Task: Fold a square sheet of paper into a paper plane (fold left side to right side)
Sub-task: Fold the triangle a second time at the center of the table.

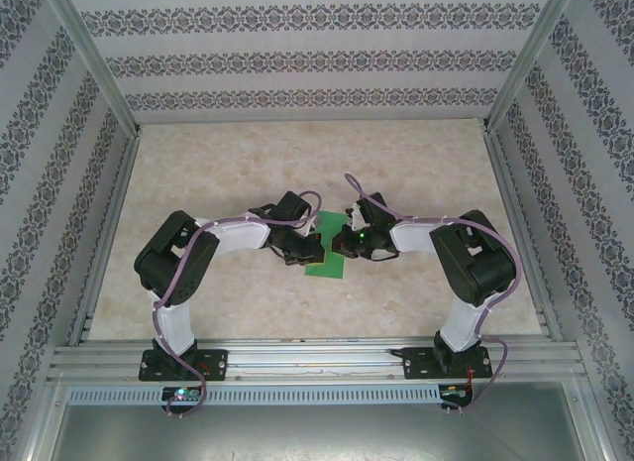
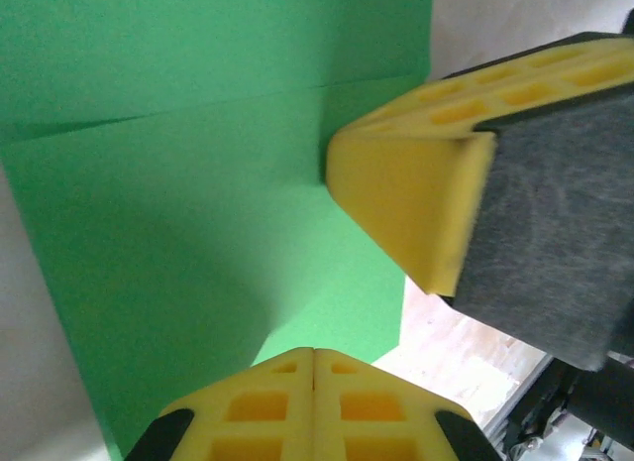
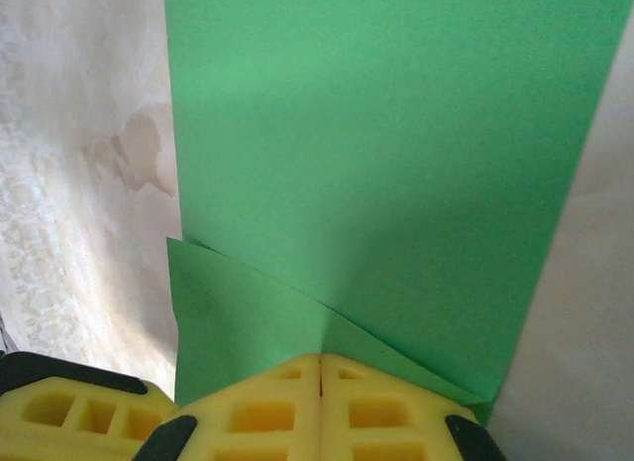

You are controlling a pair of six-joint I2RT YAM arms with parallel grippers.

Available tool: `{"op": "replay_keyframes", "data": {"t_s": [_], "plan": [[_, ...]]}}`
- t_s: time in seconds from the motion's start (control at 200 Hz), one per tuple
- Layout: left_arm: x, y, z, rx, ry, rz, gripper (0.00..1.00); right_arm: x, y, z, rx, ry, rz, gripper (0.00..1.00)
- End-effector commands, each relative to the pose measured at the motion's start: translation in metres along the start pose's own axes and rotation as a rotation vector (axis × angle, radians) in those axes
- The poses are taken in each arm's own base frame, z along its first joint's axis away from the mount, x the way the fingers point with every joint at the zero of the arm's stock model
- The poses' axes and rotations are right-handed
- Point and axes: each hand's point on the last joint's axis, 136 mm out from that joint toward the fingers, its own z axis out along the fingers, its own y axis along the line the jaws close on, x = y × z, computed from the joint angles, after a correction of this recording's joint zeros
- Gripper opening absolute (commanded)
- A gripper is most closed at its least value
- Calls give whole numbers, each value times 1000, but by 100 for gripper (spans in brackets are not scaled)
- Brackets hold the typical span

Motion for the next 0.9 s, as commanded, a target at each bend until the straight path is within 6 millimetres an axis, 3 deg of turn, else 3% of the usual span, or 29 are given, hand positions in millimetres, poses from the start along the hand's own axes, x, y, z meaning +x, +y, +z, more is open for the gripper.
{"op": "replay_keyframes", "data": {"t_s": [0.0, 0.34, 0.894], "plan": [[0, 4, 7, -30, 11, 15, 0, 17, -38, 7, 127, 51, 71, 0], [3, 25, 10, -111, 3, 7, 0, 20, -47, 8, 159, 67, 80, 0], [24, 48, 5, -172, 11, -25, 0, 22, -79, 5, 261, 101, 88, 0]]}}
